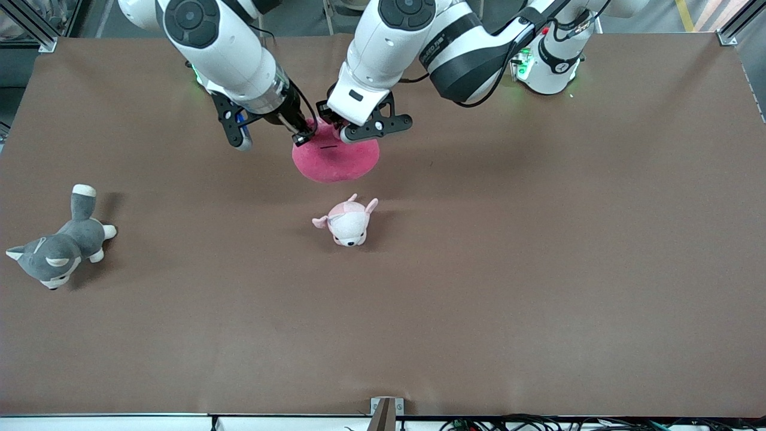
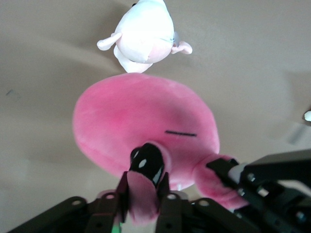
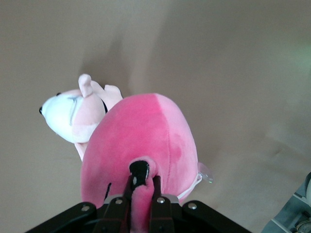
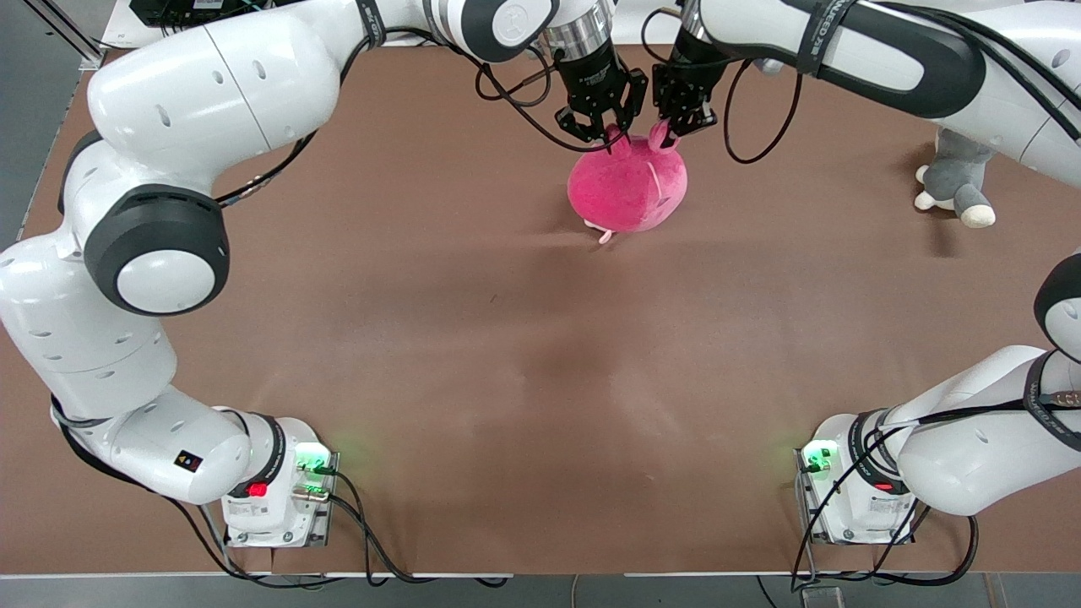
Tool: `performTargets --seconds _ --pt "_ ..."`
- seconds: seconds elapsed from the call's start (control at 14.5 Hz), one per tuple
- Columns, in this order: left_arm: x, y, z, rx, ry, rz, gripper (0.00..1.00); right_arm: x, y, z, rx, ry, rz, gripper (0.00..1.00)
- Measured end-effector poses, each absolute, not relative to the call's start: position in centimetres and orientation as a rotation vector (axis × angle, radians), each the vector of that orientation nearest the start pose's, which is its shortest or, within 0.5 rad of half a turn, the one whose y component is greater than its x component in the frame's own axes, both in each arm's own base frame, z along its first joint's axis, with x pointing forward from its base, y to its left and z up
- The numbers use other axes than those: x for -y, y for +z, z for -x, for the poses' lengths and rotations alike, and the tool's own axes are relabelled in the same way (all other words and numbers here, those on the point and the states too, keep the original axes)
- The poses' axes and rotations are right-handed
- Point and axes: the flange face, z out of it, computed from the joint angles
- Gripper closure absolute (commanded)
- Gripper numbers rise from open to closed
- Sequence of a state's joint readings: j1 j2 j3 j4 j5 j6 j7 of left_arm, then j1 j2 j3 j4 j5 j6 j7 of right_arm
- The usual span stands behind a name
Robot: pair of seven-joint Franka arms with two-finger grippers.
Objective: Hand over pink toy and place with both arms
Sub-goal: 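Carry the plush with the right gripper while the left gripper withdraws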
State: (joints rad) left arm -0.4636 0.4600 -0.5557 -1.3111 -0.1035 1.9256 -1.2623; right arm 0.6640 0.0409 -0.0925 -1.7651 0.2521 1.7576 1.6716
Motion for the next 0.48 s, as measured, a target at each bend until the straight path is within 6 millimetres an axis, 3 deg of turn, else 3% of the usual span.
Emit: performTargets --seconds 0.21,0.48 --pt "54.4 55.2 -43.6 0.605 0.288 3.429 0.00 -28.4 52.6 -49.3 -1.621 0.376 2.587 1.00" --pt "49.6 60.0 -43.9 0.582 0.216 3.366 0.00 -20.0 51.1 -52.4 -1.502 0.406 2.646 1.00"
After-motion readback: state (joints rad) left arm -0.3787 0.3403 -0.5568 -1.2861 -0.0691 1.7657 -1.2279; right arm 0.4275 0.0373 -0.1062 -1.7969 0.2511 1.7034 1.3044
